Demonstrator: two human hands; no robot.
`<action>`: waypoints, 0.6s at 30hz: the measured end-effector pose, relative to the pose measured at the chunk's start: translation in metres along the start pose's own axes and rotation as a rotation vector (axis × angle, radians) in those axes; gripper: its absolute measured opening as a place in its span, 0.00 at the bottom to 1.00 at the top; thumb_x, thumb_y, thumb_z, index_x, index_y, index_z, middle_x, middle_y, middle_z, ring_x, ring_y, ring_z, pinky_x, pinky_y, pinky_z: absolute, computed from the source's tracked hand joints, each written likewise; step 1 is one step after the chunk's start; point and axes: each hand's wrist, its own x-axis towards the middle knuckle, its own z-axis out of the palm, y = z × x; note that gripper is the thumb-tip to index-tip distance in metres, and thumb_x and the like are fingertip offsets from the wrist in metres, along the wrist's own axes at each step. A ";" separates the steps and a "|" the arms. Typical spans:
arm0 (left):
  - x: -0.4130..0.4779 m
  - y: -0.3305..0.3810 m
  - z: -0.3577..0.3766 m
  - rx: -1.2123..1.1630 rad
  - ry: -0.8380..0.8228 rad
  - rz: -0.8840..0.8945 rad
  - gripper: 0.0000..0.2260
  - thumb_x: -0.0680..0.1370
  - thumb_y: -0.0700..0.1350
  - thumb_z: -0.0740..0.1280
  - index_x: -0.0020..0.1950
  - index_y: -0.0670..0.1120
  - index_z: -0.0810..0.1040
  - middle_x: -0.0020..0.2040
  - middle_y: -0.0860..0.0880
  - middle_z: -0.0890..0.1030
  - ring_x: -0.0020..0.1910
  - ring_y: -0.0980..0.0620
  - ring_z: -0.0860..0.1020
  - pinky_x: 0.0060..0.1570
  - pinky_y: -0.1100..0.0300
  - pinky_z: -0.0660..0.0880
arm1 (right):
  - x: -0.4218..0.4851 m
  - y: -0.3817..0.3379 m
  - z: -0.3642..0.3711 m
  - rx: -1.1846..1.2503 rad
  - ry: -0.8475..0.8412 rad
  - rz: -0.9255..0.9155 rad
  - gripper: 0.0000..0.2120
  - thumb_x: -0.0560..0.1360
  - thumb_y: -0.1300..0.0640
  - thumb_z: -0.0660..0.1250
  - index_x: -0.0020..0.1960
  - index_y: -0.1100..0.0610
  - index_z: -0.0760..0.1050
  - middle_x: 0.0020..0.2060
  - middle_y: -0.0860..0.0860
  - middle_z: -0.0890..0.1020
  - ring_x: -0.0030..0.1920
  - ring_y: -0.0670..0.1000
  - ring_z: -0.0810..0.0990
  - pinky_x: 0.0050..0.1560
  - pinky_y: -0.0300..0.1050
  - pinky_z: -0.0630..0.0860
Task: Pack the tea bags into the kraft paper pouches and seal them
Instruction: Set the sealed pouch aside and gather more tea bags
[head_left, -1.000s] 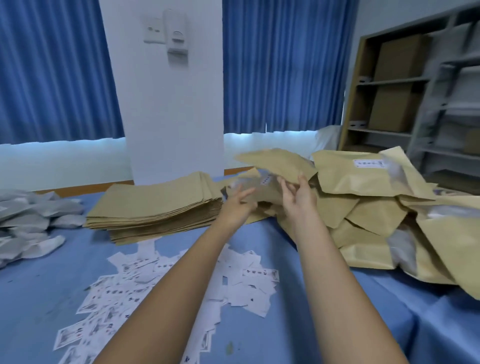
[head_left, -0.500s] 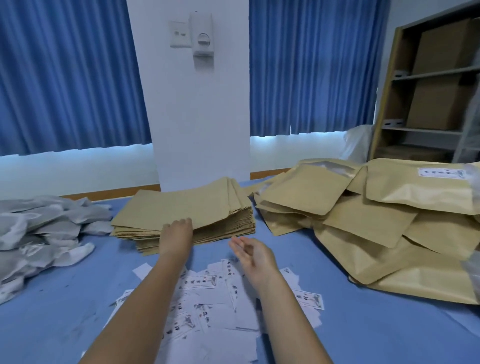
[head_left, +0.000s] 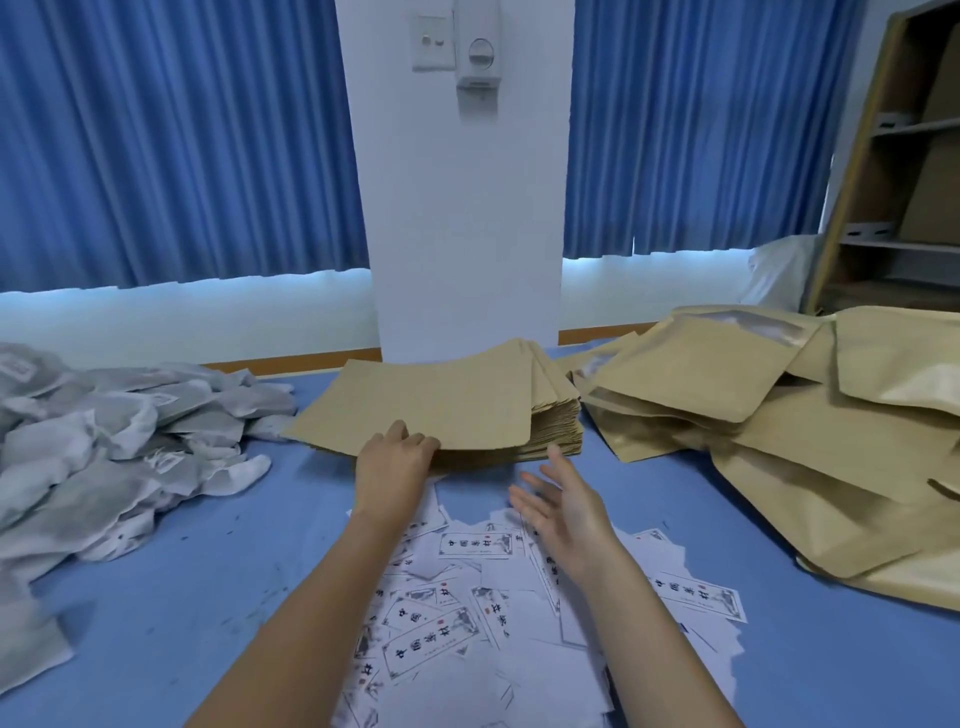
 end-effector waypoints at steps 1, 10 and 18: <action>-0.007 -0.002 -0.005 -0.101 0.080 0.006 0.18 0.52 0.29 0.79 0.37 0.44 0.84 0.28 0.49 0.78 0.32 0.48 0.78 0.21 0.62 0.67 | -0.001 -0.001 -0.002 0.039 -0.038 0.022 0.26 0.78 0.49 0.63 0.71 0.61 0.63 0.65 0.62 0.73 0.61 0.63 0.76 0.58 0.56 0.75; -0.097 -0.030 -0.042 -1.032 -0.205 -0.273 0.18 0.75 0.47 0.72 0.60 0.64 0.75 0.59 0.58 0.80 0.55 0.56 0.80 0.48 0.59 0.80 | -0.031 0.012 0.027 -0.891 -0.064 -0.892 0.30 0.72 0.77 0.52 0.65 0.54 0.76 0.49 0.46 0.83 0.48 0.43 0.79 0.48 0.31 0.73; -0.103 -0.061 -0.080 -1.968 0.100 -0.973 0.22 0.78 0.40 0.65 0.71 0.49 0.67 0.61 0.42 0.79 0.56 0.43 0.80 0.47 0.50 0.81 | -0.043 0.046 0.057 -1.468 -0.522 -1.646 0.19 0.67 0.71 0.65 0.51 0.56 0.85 0.52 0.52 0.84 0.56 0.59 0.81 0.61 0.61 0.70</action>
